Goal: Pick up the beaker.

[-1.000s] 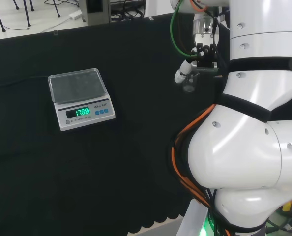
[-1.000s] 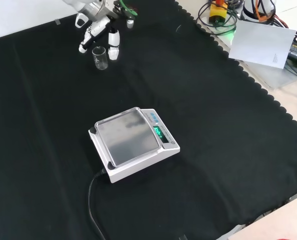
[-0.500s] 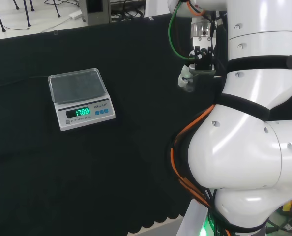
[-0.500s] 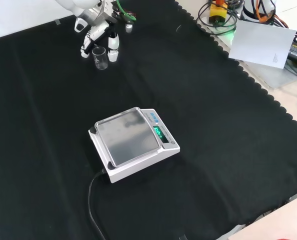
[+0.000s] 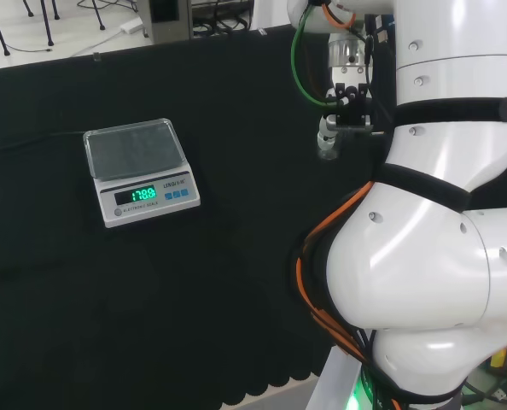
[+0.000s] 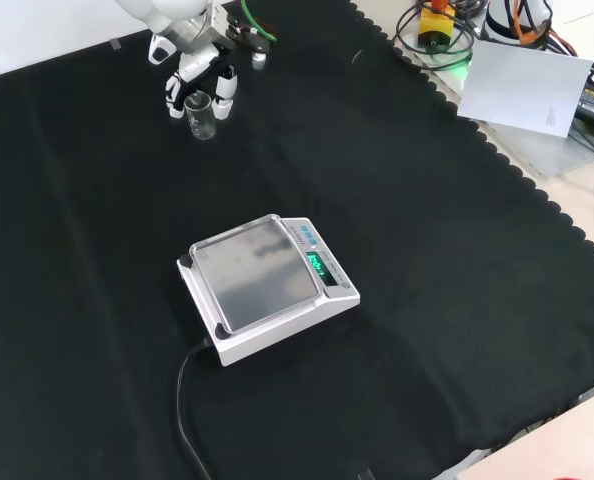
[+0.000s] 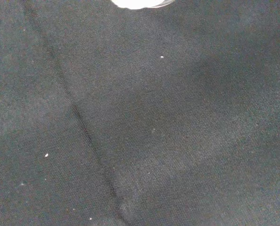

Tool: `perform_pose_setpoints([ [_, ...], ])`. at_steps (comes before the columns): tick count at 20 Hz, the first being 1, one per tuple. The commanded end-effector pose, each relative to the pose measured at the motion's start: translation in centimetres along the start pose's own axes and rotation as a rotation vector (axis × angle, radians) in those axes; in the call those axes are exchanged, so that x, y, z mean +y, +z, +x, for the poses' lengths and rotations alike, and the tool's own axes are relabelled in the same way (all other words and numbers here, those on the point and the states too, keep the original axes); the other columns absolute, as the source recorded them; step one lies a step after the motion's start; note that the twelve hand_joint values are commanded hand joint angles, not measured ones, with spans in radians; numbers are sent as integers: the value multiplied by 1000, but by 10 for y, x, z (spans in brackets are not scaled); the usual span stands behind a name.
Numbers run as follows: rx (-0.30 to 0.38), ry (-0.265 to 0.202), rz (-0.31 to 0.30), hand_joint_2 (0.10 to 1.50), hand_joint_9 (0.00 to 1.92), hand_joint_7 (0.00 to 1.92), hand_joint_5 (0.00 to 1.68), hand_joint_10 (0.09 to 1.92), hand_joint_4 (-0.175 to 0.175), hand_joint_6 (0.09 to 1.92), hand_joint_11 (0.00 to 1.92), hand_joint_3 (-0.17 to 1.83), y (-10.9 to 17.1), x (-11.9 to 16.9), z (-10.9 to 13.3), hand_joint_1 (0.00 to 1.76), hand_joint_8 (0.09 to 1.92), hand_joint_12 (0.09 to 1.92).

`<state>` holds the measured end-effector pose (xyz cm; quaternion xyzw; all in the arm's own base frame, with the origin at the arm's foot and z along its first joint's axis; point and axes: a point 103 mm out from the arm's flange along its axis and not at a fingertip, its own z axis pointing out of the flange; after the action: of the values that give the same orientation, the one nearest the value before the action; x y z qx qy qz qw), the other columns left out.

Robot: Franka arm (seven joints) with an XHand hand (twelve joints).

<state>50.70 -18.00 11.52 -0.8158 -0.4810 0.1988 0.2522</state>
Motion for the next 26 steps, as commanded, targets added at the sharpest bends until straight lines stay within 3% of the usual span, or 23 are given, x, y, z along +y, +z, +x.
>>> perform_pose_setpoints([
  [1,-16,1,-72,1043,861,361,523,685,-88,370,871,-175,0,1,9,1126,753,1095],
  [5,-25,4,-95,1068,1008,596,609,657,-83,804,1017,-175,2,3,15,1151,787,1023],
  [9,-25,3,-118,1106,1103,845,742,707,-90,906,1132,-175,2,3,17,1189,828,947],
  [12,-5,-4,-126,1157,1118,931,884,775,-159,1068,1158,-76,1,3,17,1154,859,914],
  [17,10,-17,-128,1150,1120,933,888,853,-175,1126,1148,-9,-6,0,14,1235,1103,911],
  [26,25,-78,-62,1145,1116,937,895,870,-175,1121,1129,-3,-28,-15,10,1245,1117,914],
])
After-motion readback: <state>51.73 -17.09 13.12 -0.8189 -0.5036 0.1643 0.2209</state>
